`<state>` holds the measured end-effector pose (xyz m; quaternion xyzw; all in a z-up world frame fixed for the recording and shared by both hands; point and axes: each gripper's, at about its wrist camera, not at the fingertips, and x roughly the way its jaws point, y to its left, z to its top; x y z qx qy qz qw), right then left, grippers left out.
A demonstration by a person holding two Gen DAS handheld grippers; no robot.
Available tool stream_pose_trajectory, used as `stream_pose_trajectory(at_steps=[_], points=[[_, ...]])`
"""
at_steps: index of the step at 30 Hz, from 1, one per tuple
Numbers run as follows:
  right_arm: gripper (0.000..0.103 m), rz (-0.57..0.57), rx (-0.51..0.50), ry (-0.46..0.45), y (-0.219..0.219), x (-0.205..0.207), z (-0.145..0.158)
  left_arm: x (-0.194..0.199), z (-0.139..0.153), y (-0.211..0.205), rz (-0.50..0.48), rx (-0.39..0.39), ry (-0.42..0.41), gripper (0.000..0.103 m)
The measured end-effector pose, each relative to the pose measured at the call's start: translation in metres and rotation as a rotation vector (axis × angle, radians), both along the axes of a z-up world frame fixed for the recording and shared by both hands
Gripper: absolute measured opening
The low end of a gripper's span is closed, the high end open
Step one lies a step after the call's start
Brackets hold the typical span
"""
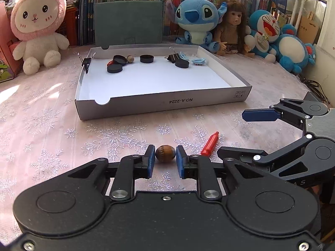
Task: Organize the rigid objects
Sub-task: 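Lift both grippers from the tray and move to the brown acorn and red crayon, then close the left gripper on the brown acorn while the right gripper grasps the red crayon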
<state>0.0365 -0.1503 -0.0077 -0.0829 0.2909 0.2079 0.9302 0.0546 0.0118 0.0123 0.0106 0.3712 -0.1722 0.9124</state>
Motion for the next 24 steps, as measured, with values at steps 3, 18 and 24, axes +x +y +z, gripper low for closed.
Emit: stream_pose_trajectory(at_steps=[3,18,24], points=[[0.089,-0.01,0.003,-0.027,0.008,0.0,-0.002,0.0,0.0,0.004,0.025,0.007,-0.006,0.02],[0.059,-0.007,0.018,-0.053,0.032,-0.009,-0.014,0.003,-0.004,0.01,0.076,-0.002,-0.021,0.02],[0.05,-0.044,0.038,-0.083,0.029,-0.011,-0.01,0.005,-0.004,0.009,0.086,-0.005,-0.024,0.02]])
